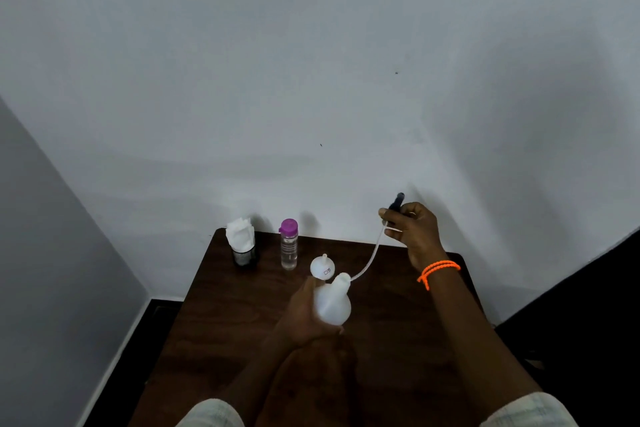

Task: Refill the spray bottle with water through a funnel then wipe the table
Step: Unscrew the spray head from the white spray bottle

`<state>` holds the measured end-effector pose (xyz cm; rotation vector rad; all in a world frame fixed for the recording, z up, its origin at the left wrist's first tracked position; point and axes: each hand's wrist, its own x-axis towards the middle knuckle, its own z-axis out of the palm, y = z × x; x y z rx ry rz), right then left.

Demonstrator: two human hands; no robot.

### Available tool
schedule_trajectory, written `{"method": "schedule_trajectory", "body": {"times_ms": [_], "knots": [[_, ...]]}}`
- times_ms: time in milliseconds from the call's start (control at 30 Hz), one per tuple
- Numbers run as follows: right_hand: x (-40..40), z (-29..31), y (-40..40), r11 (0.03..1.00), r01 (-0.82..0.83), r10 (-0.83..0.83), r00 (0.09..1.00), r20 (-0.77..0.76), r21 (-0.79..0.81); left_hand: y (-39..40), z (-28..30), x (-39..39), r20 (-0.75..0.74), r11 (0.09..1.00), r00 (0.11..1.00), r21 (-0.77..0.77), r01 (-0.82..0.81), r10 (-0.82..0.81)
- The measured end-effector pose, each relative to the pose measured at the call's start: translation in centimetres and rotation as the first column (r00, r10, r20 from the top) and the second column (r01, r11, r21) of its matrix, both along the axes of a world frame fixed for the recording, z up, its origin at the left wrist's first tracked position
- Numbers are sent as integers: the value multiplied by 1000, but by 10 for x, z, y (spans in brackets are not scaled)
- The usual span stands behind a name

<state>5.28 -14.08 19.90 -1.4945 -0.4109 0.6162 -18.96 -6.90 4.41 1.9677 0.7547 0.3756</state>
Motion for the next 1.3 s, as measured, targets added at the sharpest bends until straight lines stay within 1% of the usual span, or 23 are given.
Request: {"method": "schedule_trajectory", "body": {"times_ms": [133,200,233,367,500,567,733,867,1033,1133,1300], "knots": [[8,-12,-5,990,136,-140,986,-94,-44,-3,-2,-2,21,998,998,-32,-59,60],[7,-19,-11,981,184,-191,972,-138,-62,-6,1,-3,43,992,992,-59,-114,117],[7,-24,-14,978,200,-208,963,-169,-65,-5,1,-4,53,991,991,-67,-117,121],[4,-45,-24,959,278,-283,908,-310,-61,0,-4,-11,51,997,996,-41,-72,74],[4,-56,-29,942,328,-329,854,-402,-75,3,-9,-11,24,998,998,-3,-57,57],[4,-59,-32,936,340,-344,839,-422,-87,3,-12,-12,12,998,998,23,-57,57],[2,-66,-32,939,329,-343,858,-383,-103,6,-16,-15,-2,996,999,73,-46,47],[2,-68,-31,945,316,-324,855,-404,-90,9,-21,-17,-13,996,999,76,-41,42],[3,-73,-31,959,281,-269,852,-449,-42,13,-26,-18,7,998,999,48,-38,38],[4,-76,-33,964,264,-249,859,-447,-31,14,-27,-19,12,999,999,26,-43,43],[14,-85,-35,982,187,-168,862,-479,-7,19,-37,-18,-1,997,997,2,-72,72]]}}
